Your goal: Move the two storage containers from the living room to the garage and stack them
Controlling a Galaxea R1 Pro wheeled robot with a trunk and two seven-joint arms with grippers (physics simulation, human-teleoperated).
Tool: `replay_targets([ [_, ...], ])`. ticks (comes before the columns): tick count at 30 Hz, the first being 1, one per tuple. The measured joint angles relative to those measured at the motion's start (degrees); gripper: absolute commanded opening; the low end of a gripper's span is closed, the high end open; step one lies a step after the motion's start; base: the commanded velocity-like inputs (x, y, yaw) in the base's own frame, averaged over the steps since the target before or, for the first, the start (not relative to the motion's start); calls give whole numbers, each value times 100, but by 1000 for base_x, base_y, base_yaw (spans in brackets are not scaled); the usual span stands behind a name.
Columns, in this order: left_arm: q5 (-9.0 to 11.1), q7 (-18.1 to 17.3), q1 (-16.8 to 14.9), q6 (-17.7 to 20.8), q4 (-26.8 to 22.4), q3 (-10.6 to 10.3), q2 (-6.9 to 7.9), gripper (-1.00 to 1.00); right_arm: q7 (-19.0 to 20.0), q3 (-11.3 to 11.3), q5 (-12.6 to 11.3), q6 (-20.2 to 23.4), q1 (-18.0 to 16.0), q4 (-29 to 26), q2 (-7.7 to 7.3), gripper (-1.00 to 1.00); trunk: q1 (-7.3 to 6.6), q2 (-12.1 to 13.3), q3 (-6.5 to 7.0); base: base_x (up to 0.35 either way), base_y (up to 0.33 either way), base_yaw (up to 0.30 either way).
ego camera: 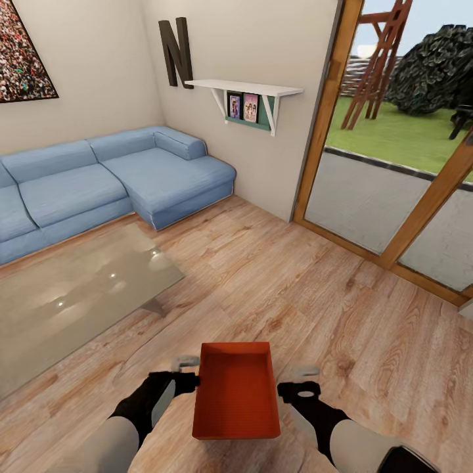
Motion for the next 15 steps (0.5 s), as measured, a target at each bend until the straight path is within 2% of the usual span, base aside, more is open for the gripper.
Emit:
replay_targets([
  [4, -120, 501, -124, -447, 297, -3, -18, 100, -42, -3, -43, -129, -58, 120, 113, 100, 0, 0, 0, 0, 0, 0],
  [5, -123, 588, -238, -514, 350, -4, -11, 100, -46, 4, -191, -142, -160, 139, 137, 100, 0, 0, 1, 0, 0, 0],
  [15, -158, 528, -266, -511, 272, -4, 15, 100, -46, -3, -267, -225, -191, 146, 146, 100, 0, 0, 0, 0, 0, 0],
])
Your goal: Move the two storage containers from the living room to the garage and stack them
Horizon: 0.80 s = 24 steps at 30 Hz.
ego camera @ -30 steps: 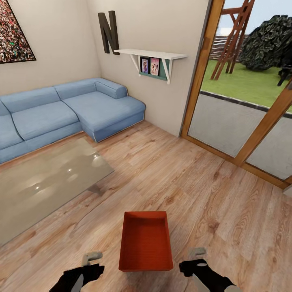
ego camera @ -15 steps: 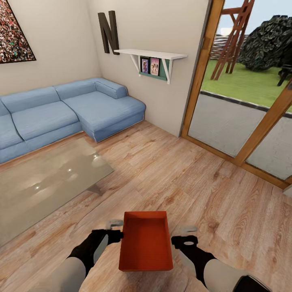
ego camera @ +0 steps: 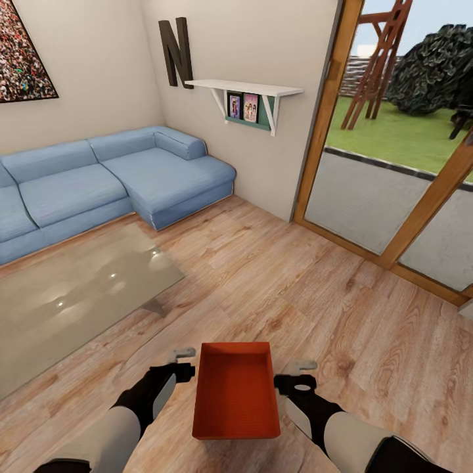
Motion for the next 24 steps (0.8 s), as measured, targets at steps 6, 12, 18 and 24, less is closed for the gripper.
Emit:
replay_targets([
  [6, -1, -47, 1, 5, -8, 0, 7, 100, 7, 5, 41, -64, 3, -57, -12, 100, 0, 0, 0, 0, 0, 0],
  [12, 2, -57, 1, 11, -8, 0, 6, 100, 0, 17, 39, 344, 2, -93, -13, 100, 0, 0, 0, 0, 0, 0],
  [18, 22, -69, 1, 16, -1, 6, 1, 100, -104, 3, 4, 411, 2, -96, -13, 100, 0, 0, -36, 0, 0, 0],
  [24, 22, -69, -2, 16, 0, 6, -7, 100, -106, 3, 6, 384, 2, -97, -13, 100, 0, 0, -91, 0, 0, 0],
])
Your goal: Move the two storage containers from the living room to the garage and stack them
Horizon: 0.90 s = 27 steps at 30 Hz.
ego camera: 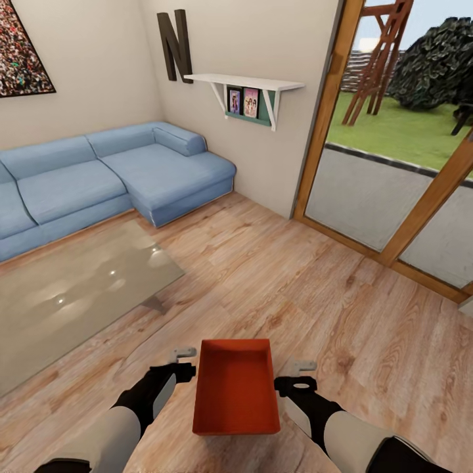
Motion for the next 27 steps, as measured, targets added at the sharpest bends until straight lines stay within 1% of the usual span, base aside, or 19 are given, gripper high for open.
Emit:
replay_targets([
  [19, -16, 9, 2, 0, 57, -6, -9, 100, 6, 0, -2, -30, 0, -1, -6, 100, 0, 0, -176, 0, 0, 0],
  [24, 19, 9, 3, 0, 106, -2, -2, 100, 17, 19, 30, -24, 0, 5, 7, 100, 0, -1, -185, 0, 0, 0],
  [27, 45, 8, 3, -12, 119, 4, 11, 100, 35, 27, 8, 0, 0, 8, 14, 100, 0, -1, -185, 0, 0, 0],
])
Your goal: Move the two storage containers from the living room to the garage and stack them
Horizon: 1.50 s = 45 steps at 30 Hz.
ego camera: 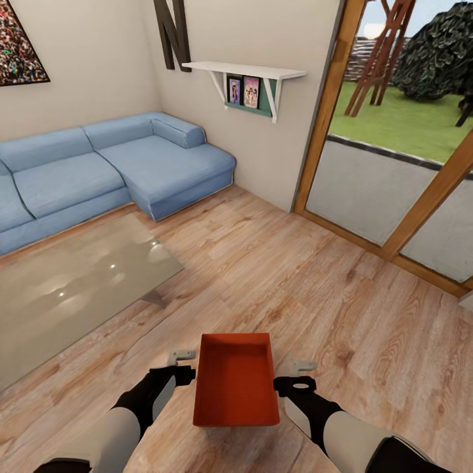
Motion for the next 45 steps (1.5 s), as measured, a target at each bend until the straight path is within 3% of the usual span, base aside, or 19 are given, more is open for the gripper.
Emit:
replay_targets([
  [7, -24, 1, 0, -13, 220, -15, -9, 100, 10, 15, 29, 39, 0, 3, 6, 100, 0, 0, 0, 0, 0, 0],
  [13, -30, 1, 0, -22, 452, -17, -32, 100, 33, 13, 48, -8, 0, 88, 274, 100, 0, 0, 0, 0, 0, 0],
  [20, -39, 4, -1, -117, 886, -2, -44, 100, 48, 0, 40, -33, 8, 121, 323, 100, 0, 0, 0, 0, 0, 0],
  [29, -59, 4, -2, -133, 801, -11, -34, 100, 49, -1, 43, -47, 6, 122, 301, 100, 0, 0, 0, 0, 0, 0],
  [40, -72, 44, 0, -28, 338, 6, -53, 100, 49, -2, 40, -44, 2, 122, 261, 100, 0, 0, 0, 0, 0, 0],
  [45, -69, 42, 0, -20, 331, -3, -47, 100, 49, -2, 40, -47, 2, 122, 259, 100, 110, -199, -90, 0, 0, 0],
])
